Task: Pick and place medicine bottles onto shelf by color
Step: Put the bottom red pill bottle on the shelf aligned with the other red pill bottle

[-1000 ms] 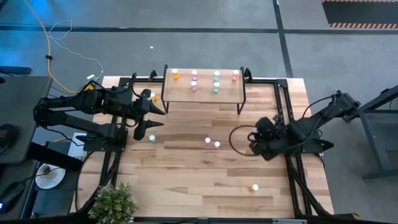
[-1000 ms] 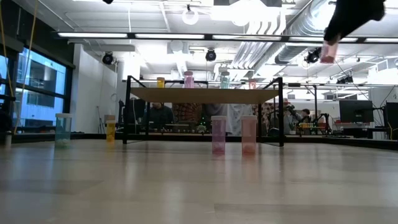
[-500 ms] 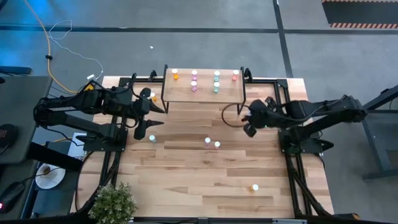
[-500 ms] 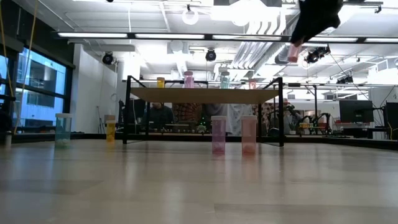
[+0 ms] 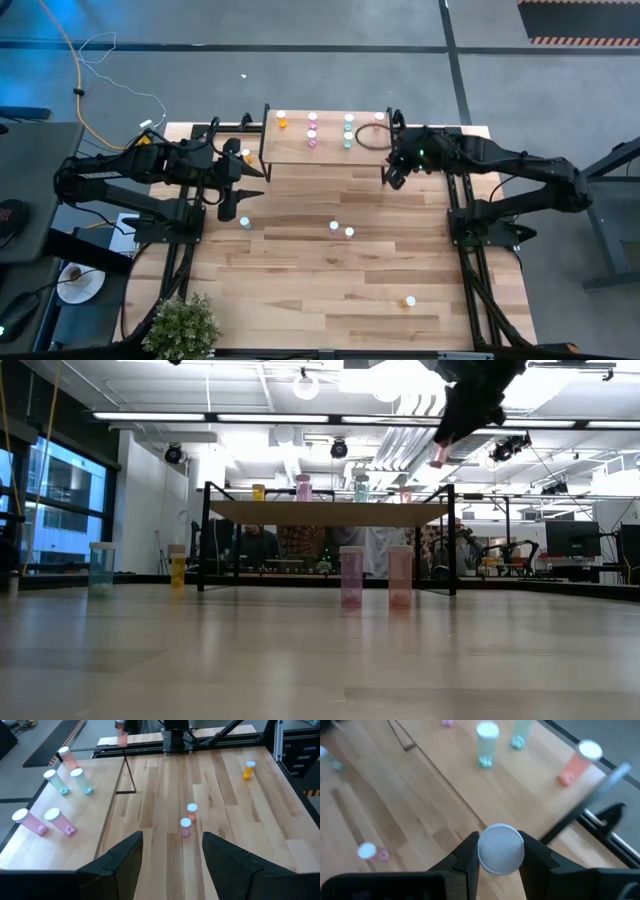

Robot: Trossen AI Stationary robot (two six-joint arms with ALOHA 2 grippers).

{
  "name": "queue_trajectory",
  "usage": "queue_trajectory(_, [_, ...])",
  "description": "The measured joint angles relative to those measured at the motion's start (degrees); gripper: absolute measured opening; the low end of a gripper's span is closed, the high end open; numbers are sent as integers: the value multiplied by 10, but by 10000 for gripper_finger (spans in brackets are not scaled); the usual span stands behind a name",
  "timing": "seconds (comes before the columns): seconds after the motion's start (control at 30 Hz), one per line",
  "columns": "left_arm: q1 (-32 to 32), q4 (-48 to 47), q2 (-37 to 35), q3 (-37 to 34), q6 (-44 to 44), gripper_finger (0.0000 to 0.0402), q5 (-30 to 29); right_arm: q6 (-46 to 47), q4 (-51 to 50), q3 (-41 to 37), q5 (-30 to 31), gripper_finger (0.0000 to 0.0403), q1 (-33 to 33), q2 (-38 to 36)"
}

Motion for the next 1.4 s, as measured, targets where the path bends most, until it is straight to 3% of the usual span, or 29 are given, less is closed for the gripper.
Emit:
queue_trajectory(0.37, [0, 0, 0, 0, -30, 195, 2, -93, 101, 0, -105, 94, -126, 1])
queue_trajectory(0.6, [0, 0, 0, 0, -32, 195, 2, -130, 55, 81, -137, 94, -179, 59])
queue_trajectory(0.83, [0, 0, 0, 0, -31, 195, 1, -130, -48, 163, -134, 94, -188, 141])
queue_trajectory(1.4, [0, 0, 0, 0, -30, 195, 0, -128, -90, 172, -140, 94, -186, 223])
